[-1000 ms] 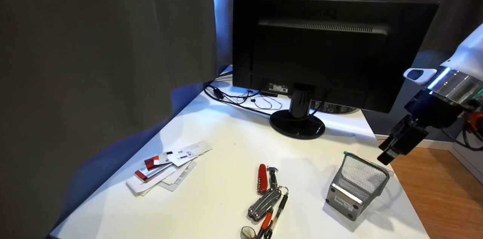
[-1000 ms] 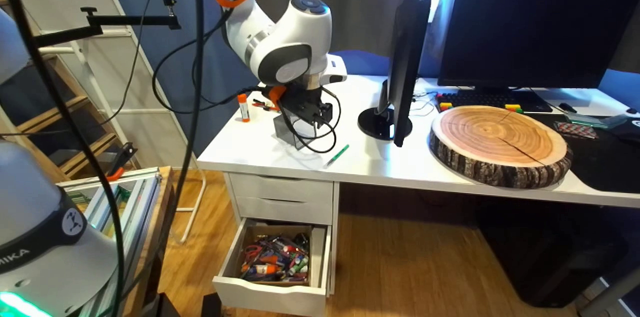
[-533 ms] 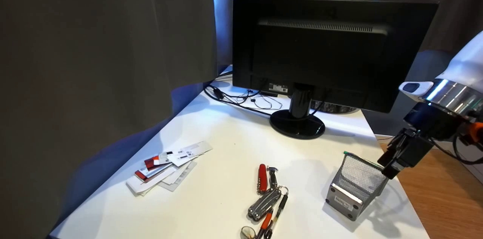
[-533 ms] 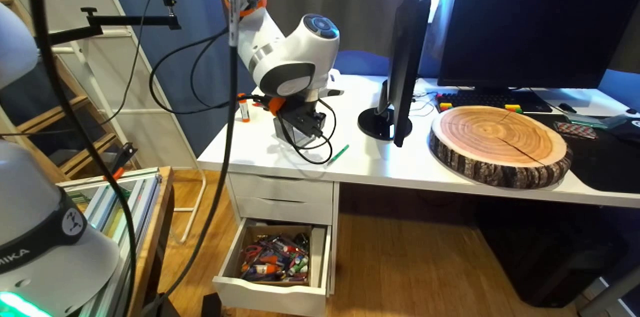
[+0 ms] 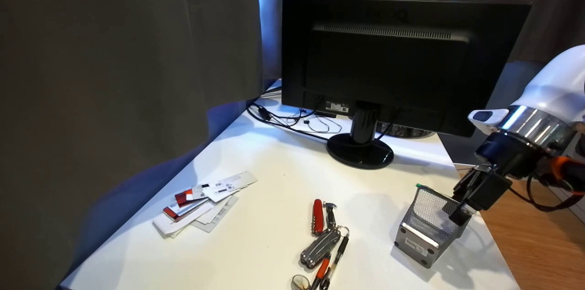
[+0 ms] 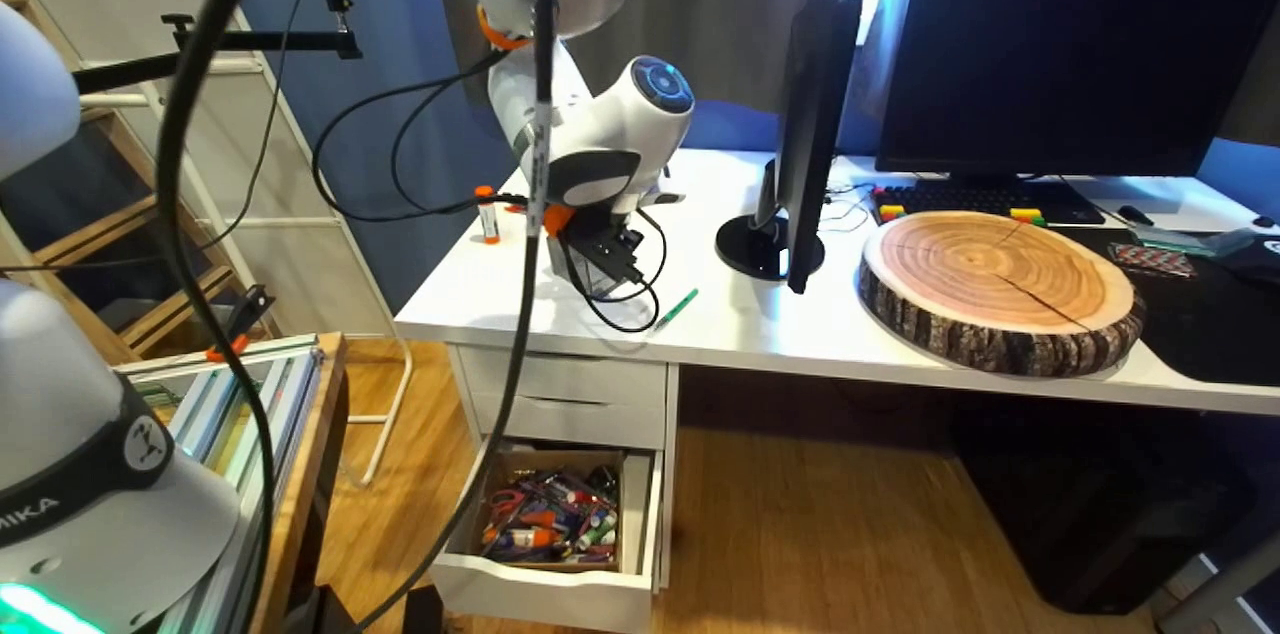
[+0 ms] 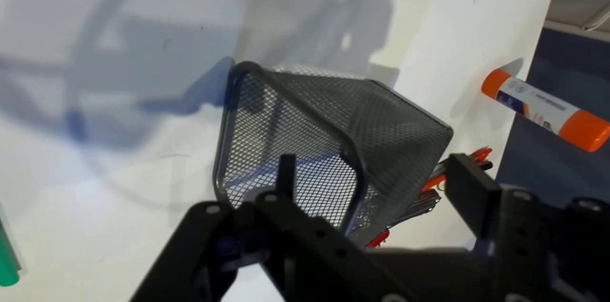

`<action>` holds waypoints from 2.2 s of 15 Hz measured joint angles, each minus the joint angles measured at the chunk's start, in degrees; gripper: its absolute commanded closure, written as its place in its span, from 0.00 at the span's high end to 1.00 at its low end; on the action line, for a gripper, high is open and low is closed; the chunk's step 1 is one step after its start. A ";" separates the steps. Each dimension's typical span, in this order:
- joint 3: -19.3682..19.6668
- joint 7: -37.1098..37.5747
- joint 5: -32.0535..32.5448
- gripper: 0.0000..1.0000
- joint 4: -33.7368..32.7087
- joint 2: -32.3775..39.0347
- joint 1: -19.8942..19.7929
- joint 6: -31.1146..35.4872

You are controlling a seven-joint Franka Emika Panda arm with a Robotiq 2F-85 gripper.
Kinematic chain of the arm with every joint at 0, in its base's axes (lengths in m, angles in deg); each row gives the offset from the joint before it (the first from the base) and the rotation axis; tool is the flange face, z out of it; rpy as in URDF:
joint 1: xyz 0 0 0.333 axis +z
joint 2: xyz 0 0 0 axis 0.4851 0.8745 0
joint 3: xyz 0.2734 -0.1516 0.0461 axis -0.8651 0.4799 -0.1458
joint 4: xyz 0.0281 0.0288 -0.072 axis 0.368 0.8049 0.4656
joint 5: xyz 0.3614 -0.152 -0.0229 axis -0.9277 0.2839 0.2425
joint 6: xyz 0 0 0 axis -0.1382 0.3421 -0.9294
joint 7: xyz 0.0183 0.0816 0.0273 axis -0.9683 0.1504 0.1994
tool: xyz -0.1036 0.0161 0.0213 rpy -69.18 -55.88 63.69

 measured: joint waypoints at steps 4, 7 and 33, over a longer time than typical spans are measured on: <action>-1.28 -1.54 0.00 0.23 -1.46 2.88 -1.16 -1.42; -2.16 -1.97 0.00 0.02 -1.64 3.27 -1.60 -1.60; 47.94 26.17 31.34 0.02 6.43 -27.85 58.48 3.15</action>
